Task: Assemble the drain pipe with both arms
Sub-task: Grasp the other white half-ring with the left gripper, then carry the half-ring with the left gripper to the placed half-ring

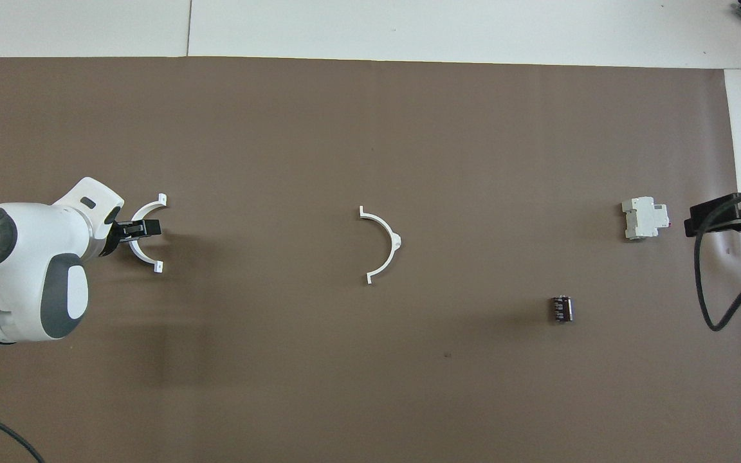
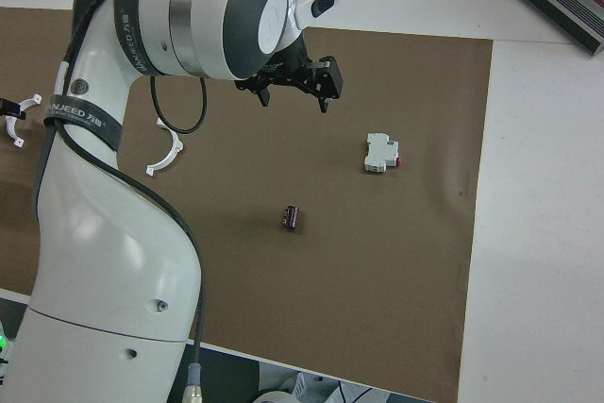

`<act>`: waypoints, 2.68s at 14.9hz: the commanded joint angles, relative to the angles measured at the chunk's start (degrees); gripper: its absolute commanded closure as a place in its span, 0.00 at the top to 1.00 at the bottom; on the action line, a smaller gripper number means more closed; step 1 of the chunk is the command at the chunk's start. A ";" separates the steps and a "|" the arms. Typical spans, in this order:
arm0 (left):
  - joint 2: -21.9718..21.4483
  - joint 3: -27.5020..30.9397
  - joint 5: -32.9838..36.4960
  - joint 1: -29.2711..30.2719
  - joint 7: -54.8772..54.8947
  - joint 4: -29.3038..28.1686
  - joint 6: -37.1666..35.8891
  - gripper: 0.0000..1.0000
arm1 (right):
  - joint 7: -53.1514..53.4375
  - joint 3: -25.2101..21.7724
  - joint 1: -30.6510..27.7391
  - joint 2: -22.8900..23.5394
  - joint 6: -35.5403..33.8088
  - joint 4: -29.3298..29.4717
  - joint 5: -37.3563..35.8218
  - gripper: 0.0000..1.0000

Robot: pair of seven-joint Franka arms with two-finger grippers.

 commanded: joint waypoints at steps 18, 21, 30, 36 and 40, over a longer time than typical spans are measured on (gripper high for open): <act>0.72 0.30 5.41 -19.72 -31.50 13.61 -18.44 0.00 | -1.35 0.01 -0.64 -1.01 1.25 -1.36 0.73 1.00; 0.72 0.13 5.41 -26.49 -42.14 14.84 -18.35 0.00 | -1.35 0.01 -0.64 -1.01 1.25 -1.36 0.73 1.00; 12.24 0.30 5.93 -35.40 -58.00 27.60 -20.03 0.00 | -1.35 -0.08 -0.73 -1.01 1.25 -1.36 0.73 1.00; 10.92 0.13 9.54 -33.55 -50.18 22.67 -18.09 0.00 | -1.35 -0.08 -0.73 -0.92 1.25 -1.36 0.73 1.00; 10.83 -0.05 9.54 -34.16 -42.62 22.58 -18.53 0.00 | -1.35 -0.08 -0.73 -1.01 1.25 -1.36 0.73 1.00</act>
